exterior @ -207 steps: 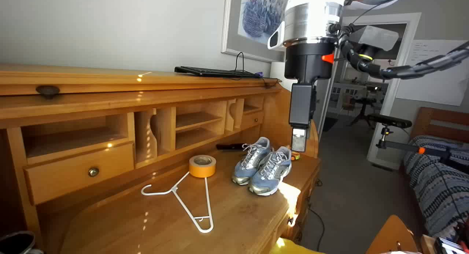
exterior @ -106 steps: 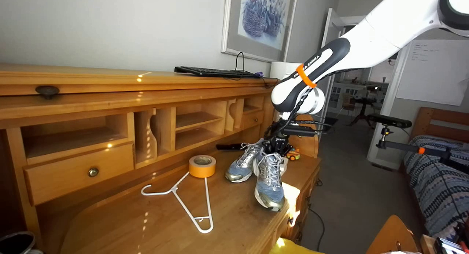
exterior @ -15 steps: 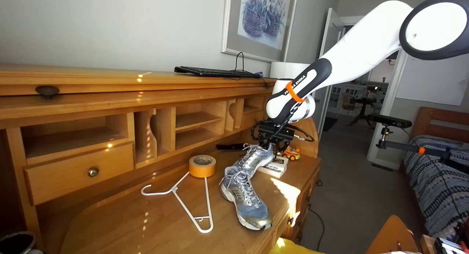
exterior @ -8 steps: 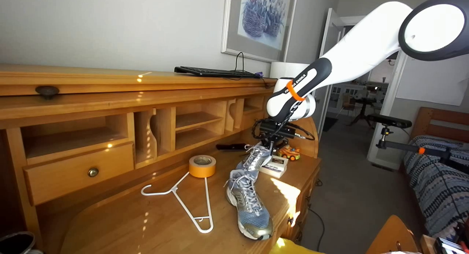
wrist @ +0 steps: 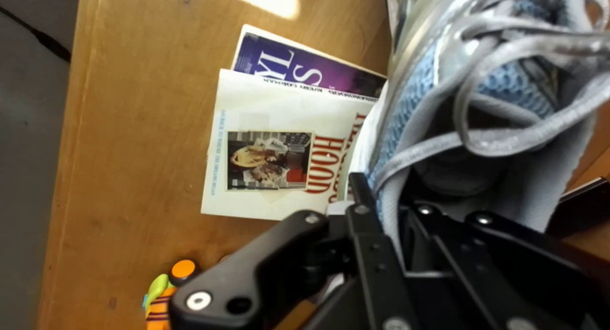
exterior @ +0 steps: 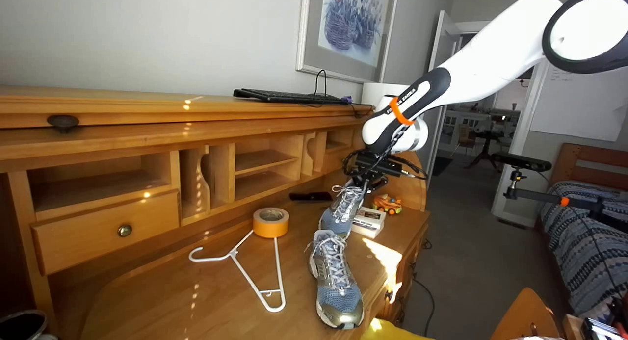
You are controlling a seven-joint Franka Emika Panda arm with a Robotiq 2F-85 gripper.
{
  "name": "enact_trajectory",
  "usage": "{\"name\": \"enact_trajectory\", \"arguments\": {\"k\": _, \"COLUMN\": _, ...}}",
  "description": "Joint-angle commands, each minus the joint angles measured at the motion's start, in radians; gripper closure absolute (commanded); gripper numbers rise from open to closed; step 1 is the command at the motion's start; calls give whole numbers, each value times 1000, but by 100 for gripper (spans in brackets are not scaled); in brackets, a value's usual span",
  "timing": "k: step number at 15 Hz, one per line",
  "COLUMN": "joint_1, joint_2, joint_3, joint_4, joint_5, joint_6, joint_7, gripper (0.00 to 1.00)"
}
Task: Move the pair of shoes sightly to the left then move the shoe on the left to the right side
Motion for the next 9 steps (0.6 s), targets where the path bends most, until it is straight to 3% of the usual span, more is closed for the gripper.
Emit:
{"name": "enact_trajectory", "arguments": {"k": 1, "joint_1": -38, "joint_2": -81, "joint_3": 43, "joint_4": -52, "joint_5": 41, "joint_6": -6, "joint_7": -149, "gripper": 97}}
{"name": "enact_trajectory", "arguments": {"k": 9, "joint_1": -77, "joint_2": -126, "joint_3": 130, "joint_4": -60, "joint_5": 26, "joint_6": -195, "joint_7": -553, "gripper": 97}}
